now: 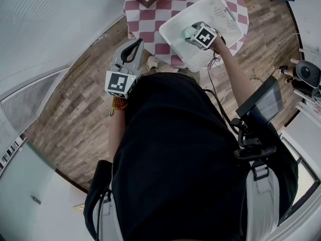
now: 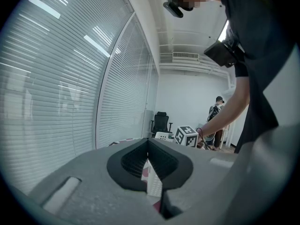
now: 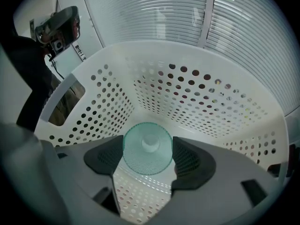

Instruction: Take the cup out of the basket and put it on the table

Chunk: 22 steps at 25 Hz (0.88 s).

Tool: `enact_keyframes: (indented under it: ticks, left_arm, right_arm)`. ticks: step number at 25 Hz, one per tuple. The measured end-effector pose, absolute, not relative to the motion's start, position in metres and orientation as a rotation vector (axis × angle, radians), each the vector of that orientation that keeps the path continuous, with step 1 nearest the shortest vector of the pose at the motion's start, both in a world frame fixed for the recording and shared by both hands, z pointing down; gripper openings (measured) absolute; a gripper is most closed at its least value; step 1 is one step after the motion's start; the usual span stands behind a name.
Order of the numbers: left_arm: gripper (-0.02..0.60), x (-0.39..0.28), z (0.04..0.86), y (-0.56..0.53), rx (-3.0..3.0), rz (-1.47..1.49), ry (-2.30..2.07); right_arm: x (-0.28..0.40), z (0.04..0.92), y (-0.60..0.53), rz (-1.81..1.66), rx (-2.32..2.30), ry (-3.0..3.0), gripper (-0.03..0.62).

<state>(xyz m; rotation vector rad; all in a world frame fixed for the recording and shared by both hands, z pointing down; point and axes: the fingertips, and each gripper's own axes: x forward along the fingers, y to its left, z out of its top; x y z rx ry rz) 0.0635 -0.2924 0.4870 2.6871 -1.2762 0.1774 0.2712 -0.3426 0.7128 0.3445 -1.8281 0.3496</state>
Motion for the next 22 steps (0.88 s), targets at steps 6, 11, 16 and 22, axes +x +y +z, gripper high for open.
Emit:
enact_keyframes:
  ticks: [6,11,16,22]
  left_arm:
    - [0.006,0.063,0.488,-0.292,2.688,0.178,-1.283]
    - [0.006,0.064,0.49,-0.292,2.692,0.182,-1.271]
    - [0.006,0.065,0.49,-0.292,2.701,0.182,-1.257]
    - [0.006,0.064,0.491,-0.293,2.698,0.188,-1.26]
  right_arm:
    - [0.262,0.701,-0.346,0.322,0.366,-1.856,0.34]
    - [0.257,0.69,-0.346,0.316,0.382,-1.873,0.34]
    - [0.261,0.677,-0.346,0.329,0.424,-1.888,0.34]
    - [0.264,0.663,-0.351,0.343,0.485,-1.918,0.34]
